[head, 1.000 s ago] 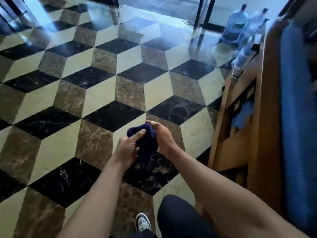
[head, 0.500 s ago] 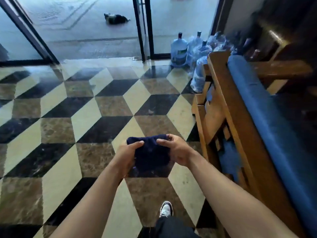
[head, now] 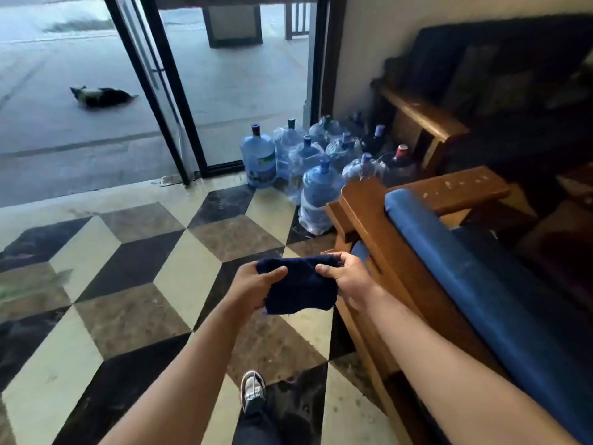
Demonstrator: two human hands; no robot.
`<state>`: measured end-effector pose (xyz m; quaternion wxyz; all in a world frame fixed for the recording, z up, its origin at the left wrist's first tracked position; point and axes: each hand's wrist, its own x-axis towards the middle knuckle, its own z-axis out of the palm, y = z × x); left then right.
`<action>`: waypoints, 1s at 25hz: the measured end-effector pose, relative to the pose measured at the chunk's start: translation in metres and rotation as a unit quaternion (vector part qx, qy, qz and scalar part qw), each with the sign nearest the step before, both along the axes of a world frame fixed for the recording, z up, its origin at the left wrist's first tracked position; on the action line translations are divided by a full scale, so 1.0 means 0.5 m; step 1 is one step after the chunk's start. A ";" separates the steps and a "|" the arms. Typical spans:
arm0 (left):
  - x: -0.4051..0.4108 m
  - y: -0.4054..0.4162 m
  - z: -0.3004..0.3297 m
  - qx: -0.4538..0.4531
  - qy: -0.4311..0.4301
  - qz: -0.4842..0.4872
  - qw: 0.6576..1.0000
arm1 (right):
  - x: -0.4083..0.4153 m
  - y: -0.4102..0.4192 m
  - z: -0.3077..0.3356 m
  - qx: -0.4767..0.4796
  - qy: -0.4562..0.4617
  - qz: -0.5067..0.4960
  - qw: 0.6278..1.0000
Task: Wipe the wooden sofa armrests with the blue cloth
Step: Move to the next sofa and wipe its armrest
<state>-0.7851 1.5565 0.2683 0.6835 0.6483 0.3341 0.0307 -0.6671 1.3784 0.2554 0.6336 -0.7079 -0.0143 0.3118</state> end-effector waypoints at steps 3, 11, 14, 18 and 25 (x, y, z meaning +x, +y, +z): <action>0.169 0.110 -0.016 -0.008 0.011 -0.033 0.999 | 0.118 0.105 -0.018 -0.027 0.014 -0.088 0.996; 0.581 0.291 -0.101 0.032 0.111 -0.178 0.977 | 0.399 0.275 -0.069 -0.172 0.009 -0.223 0.959; 0.745 0.303 -0.166 0.076 0.148 -0.235 0.958 | 0.508 0.342 -0.135 -0.256 -0.085 -0.236 0.934; 0.971 0.296 -0.242 0.144 0.173 -0.275 0.935 | 0.674 0.410 -0.209 -0.356 -0.186 -0.234 0.885; 1.188 0.194 -0.383 0.096 0.232 -0.459 0.852 | 0.791 0.418 -0.323 -0.502 -0.031 -0.314 0.805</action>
